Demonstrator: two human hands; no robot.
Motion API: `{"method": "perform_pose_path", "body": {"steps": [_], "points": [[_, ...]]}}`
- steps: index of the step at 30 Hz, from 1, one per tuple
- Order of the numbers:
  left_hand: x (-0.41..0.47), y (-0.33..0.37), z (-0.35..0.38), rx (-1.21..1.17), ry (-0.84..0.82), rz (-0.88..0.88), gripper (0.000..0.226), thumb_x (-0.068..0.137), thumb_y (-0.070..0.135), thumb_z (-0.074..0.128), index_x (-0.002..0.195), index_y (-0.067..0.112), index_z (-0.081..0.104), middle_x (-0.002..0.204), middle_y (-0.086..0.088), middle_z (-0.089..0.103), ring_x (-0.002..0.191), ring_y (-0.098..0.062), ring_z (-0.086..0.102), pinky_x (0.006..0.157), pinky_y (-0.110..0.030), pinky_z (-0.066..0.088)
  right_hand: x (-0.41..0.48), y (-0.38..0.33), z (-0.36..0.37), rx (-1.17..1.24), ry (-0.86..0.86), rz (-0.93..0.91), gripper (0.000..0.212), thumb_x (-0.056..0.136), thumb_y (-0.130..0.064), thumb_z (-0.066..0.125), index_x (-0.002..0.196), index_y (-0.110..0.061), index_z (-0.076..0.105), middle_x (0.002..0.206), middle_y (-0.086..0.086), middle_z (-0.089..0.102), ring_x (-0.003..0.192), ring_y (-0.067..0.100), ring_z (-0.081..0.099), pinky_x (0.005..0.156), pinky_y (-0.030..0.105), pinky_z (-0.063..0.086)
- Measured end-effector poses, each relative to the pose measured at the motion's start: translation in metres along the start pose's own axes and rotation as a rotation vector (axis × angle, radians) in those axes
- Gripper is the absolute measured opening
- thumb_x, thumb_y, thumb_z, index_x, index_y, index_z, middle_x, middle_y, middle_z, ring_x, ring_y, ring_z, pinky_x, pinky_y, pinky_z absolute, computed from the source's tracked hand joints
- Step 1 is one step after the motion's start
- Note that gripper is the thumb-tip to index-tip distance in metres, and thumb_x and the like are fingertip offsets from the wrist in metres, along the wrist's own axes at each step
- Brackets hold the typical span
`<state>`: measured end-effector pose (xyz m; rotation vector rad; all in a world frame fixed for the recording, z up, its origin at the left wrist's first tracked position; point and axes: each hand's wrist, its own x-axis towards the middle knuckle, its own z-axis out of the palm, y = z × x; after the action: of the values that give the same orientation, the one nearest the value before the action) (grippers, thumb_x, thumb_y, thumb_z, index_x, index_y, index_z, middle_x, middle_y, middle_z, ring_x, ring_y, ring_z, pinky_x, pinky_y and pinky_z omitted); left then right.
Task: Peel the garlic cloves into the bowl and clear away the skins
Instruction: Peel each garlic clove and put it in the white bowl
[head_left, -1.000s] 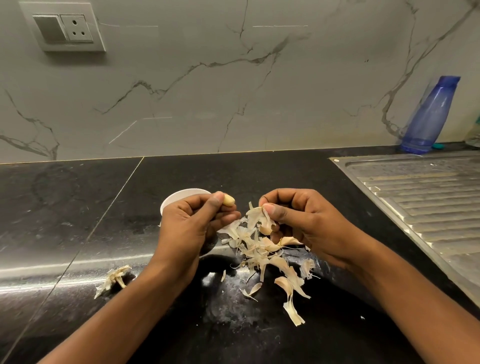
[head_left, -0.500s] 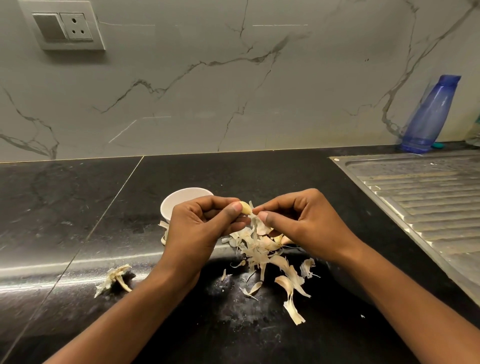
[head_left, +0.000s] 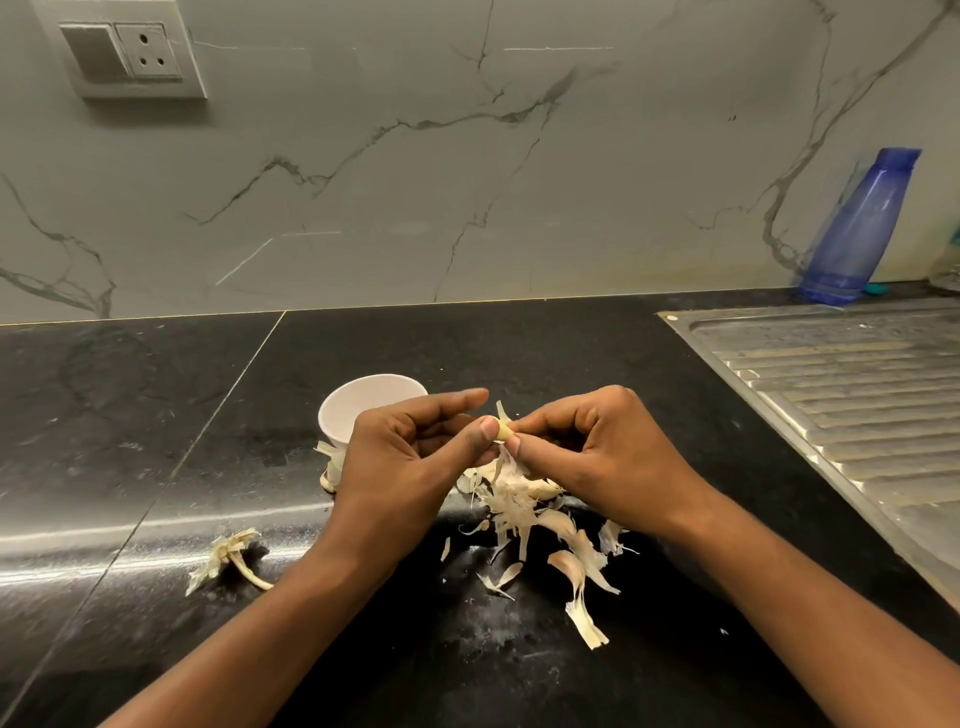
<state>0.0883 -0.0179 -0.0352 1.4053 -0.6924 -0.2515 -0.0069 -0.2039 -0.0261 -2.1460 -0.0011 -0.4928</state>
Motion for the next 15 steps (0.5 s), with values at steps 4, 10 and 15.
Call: {"method": "perform_pose_path", "body": {"steps": [4,10,15], "points": [[-0.0011,-0.0006,-0.0009,0.097,-0.022,0.051,0.024,0.086,0.004,0.082,0.11,0.006,0.08,0.097,-0.002,0.083,0.092,-0.019,0.08,0.082,-0.025,0.063,-0.0008,0.0025,0.0016,-0.026,0.002,-0.017,0.011,0.099,-0.026,0.075,0.102,-0.023,0.085,0.074,0.006,0.077,0.065,0.036,0.07,0.058,0.058,0.056],[-0.0004,0.0015,-0.0023,0.087,-0.047,0.066,0.024,0.084,0.004,0.082,0.108,0.003,0.08,0.094,-0.004,0.083,0.089,-0.021,0.081,0.08,-0.026,0.063,-0.0009,0.0,0.0035,-0.027,0.032,-0.054,0.021,0.096,-0.035,0.075,0.093,-0.017,0.085,0.07,0.005,0.076,0.059,0.033,0.068,0.052,0.054,0.053],[0.0017,0.0024,-0.003,-0.036,-0.044,0.001,0.026,0.08,0.008,0.082,0.106,0.004,0.08,0.095,-0.013,0.082,0.09,-0.029,0.08,0.081,-0.029,0.063,0.0003,-0.0004,0.0035,-0.014,0.07,-0.024,0.01,0.096,-0.019,0.078,0.09,-0.015,0.086,0.068,-0.004,0.076,0.054,0.023,0.066,0.049,0.034,0.052]]}}
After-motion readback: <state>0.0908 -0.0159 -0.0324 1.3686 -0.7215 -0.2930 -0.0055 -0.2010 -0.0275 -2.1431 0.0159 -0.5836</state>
